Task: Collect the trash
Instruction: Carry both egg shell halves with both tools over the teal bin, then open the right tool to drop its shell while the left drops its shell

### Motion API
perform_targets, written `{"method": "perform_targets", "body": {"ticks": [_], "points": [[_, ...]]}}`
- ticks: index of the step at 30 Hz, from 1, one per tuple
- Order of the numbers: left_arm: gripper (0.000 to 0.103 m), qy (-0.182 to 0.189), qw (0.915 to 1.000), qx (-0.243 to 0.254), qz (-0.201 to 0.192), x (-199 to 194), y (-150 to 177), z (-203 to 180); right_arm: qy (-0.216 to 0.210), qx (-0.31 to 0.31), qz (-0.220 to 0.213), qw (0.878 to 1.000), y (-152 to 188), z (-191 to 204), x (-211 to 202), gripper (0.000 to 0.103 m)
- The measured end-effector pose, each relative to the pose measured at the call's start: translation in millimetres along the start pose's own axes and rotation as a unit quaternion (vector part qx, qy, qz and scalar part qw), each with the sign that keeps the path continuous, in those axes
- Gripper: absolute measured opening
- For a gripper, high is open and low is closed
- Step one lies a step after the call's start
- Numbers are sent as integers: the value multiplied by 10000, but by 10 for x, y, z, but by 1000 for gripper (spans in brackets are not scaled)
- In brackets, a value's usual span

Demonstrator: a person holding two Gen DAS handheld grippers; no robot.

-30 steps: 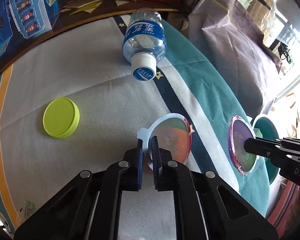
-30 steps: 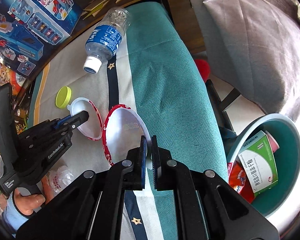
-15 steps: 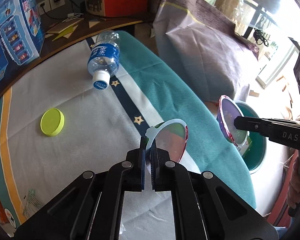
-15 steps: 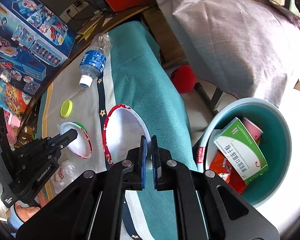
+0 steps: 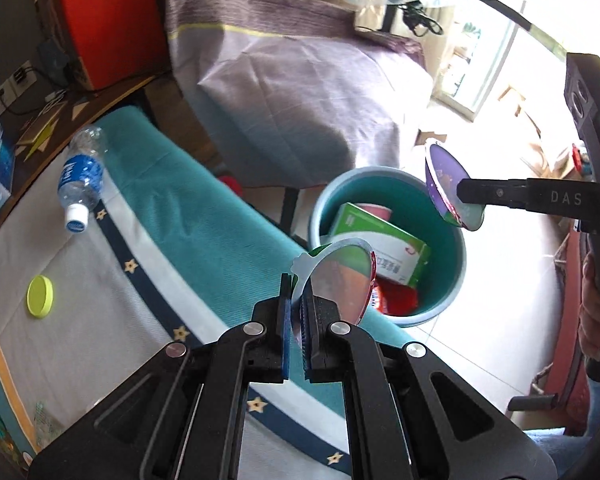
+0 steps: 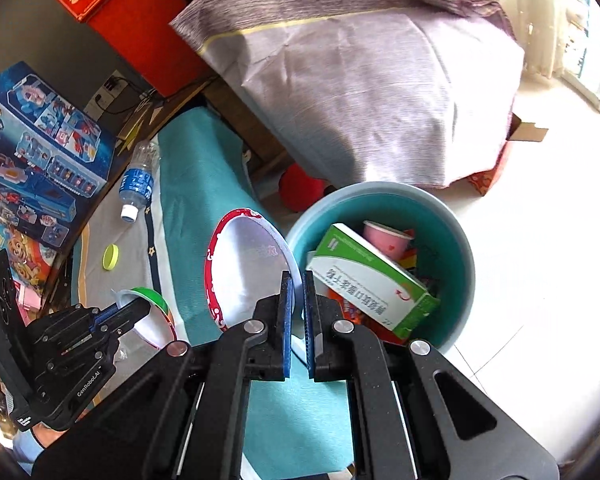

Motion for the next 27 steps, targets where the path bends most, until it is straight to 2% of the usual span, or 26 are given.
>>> {"method": "perform_targets", "body": {"ticks": [7,12,17,18,19,20,22,26,27], "points": [[5,344,9984,422,153,246,-207,-547,90,291,-2,9995,2,-429,-94,6],[5,465,9966,585,344,441,-258,-731,117,418,44,9990,3,-568,-73,6],[9,644,9950,471,592,645,-293,-783,158,424,110,9989,-27,-608,-27,6],[12,693,9946,445,634,673,-289,-787,161,423,119,9989,-33,-608,-18,6],[24,701,9936,444,763,684,-271,-789,165,421,124,9989,-38,-606,-12,6],[46,651,9938,454,776,689,-269,-785,171,418,133,9989,-42,-604,-2,6],[75,512,9949,465,736,676,-258,-762,188,408,157,9989,-43,-594,25,6],[91,419,9956,526,659,609,-252,-722,216,373,221,9988,-29,-565,81,6],[92,418,9955,535,660,600,-245,-715,223,358,235,9988,-19,-552,91,6]]}}
Point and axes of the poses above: each gripper's, at about its wrist camera, not at the fingertips, and x roughly the way its jaws point, z to its left, y to its underside, the point moved 5 cm from there along x, roughly the way its jaws point, and after that the axes turned 10 degrees about x, right-handed, at the moved point
